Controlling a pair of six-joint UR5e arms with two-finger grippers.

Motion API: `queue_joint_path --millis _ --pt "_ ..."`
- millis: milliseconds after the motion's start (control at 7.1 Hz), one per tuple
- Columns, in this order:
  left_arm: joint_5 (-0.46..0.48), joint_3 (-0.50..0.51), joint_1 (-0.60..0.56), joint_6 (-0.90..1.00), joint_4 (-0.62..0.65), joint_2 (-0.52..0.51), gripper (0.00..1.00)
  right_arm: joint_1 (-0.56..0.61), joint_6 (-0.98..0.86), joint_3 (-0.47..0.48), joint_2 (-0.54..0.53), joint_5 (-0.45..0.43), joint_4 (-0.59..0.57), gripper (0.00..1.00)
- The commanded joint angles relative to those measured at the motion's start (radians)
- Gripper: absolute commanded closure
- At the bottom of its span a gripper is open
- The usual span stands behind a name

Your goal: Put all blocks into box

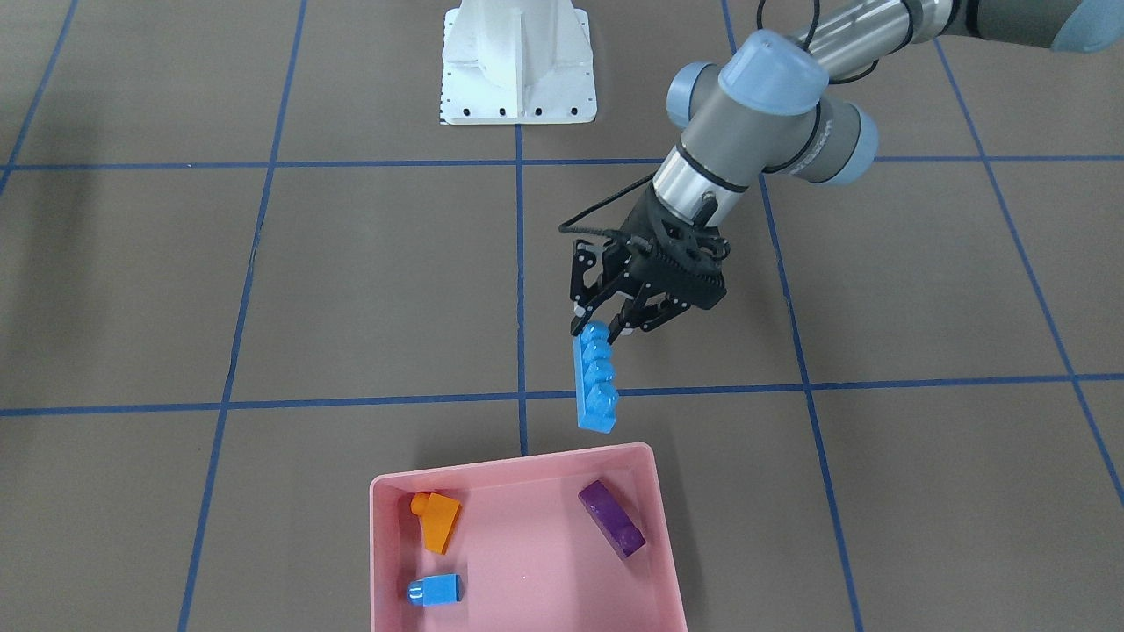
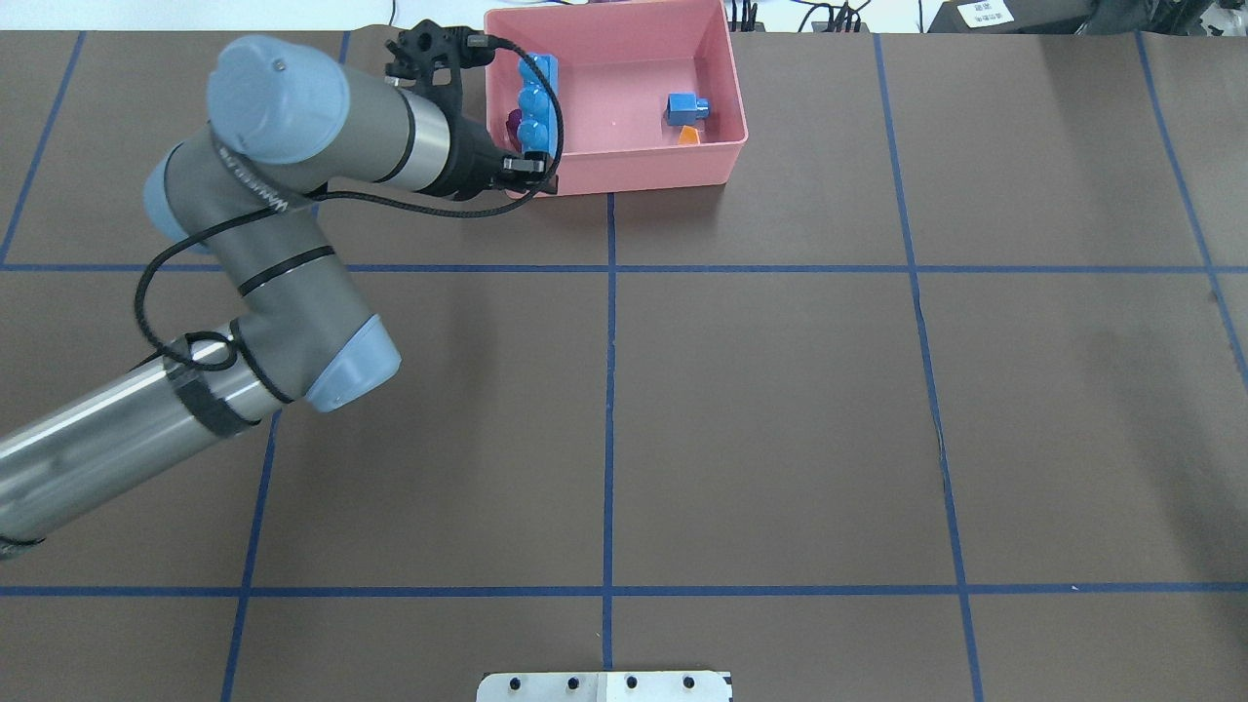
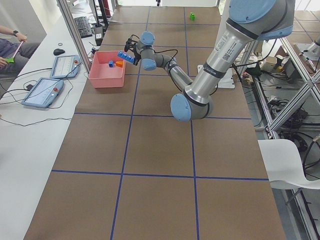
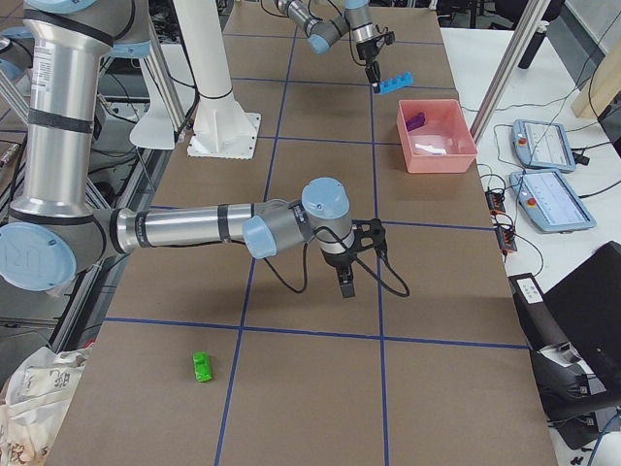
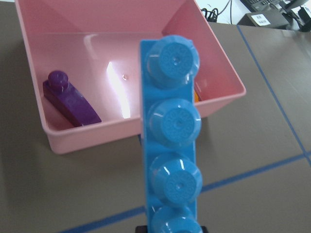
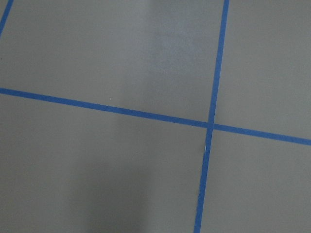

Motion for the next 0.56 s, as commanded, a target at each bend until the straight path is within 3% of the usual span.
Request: queue_joint_path --millis 0,141,423 --pt "0.001 0.272 -0.045 -0.019 0.004 -0.202 0.7 0.012 -0.041 -0.008 -0.083 0.018 0.07 0.0" --pt "0.003 0.388 -0.048 -0.039 0.004 -0.28 0.7 0.024 -0.072 -0.017 -0.101 0.02 0.068 0.0" --pt "0.102 0.501 -0.048 -0.047 0.025 -0.353 0.68 0.03 -0.109 -0.035 -0.138 0.027 0.07 0.0"
